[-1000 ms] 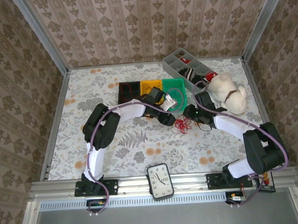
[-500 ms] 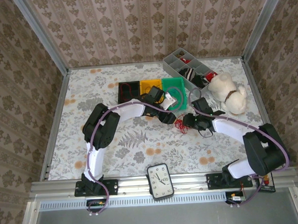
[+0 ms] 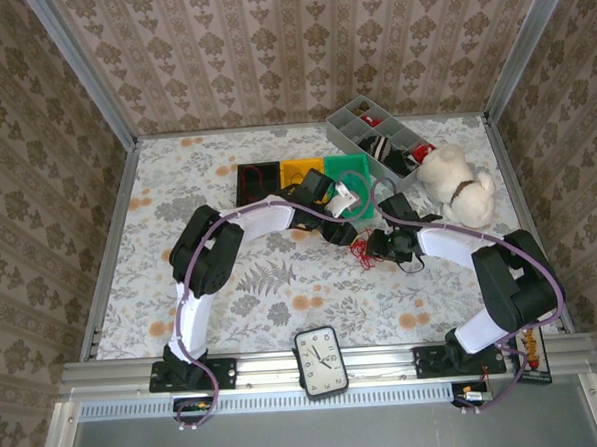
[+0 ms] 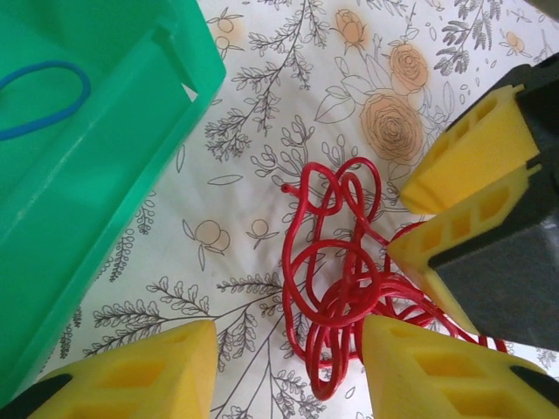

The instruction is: Untangle the cables

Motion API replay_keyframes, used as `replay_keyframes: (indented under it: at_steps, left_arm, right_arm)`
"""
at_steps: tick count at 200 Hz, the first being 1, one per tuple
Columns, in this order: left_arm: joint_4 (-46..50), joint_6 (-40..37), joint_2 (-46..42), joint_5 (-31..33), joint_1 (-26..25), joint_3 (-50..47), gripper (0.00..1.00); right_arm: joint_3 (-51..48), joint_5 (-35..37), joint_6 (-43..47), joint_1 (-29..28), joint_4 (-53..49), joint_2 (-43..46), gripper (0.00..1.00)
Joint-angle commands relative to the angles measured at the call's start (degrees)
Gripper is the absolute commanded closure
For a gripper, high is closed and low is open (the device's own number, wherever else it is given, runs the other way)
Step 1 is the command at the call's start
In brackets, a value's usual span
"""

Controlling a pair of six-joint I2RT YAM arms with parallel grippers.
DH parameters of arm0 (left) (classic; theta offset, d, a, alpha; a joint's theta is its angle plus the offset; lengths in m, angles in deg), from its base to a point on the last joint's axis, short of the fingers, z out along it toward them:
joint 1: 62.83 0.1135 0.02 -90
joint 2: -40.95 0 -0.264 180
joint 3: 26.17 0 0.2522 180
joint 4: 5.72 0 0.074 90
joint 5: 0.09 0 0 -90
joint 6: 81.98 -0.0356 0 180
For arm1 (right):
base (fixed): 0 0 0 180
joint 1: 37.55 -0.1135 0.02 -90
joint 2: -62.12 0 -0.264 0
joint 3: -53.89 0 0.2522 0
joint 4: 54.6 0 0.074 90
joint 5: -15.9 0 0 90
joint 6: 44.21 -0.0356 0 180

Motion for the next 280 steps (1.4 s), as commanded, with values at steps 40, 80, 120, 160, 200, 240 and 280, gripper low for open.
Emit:
replay_keyframes:
  at_steps: [40, 80, 120, 160, 200, 240, 280]
  left_arm:
    - [4.4, -3.0, 3.0, -3.6, -0.6, 2.6, 0.59]
    - [5.5, -4.1, 3.7, -3.3, -0.8, 2.2, 0.58]
    - [5.0, -3.8, 4.3, -3.4, -0.8, 2.9, 0.58]
    - [5.4, -5.1, 2.1, -4.1, -0.4, 1.3, 0.52]
    - [5.4, -4.9, 2.0, -4.1, -0.5, 1.3, 0.52]
    - [5.5, -4.2, 3.7, -4.1, -1.0, 2.8, 0.56]
    - [6.3, -3.9, 5.2, -5.9, -1.3, 3.5, 0.68]
  right_arm:
    - [0.3, -1.1, 1.0, 0.9, -1.9, -0.3, 0.6]
    - [0.3, -1.3, 0.7, 1.1, -1.7, 0.0, 0.6]
    - [0.2, -1.4, 0.5, 1.0, -1.7, 0.2, 0.6]
    - [0.0, -1.5, 0.5, 1.1, -1.7, 0.2, 0.6]
    - [0.1, -1.8, 0.4, 1.2, -1.4, -0.1, 0.6]
    - [0.0, -1.7, 0.2, 1.2, -1.3, 0.1, 0.6]
    - [0.0, -1.7, 0.2, 1.2, -1.3, 0.2, 0.6]
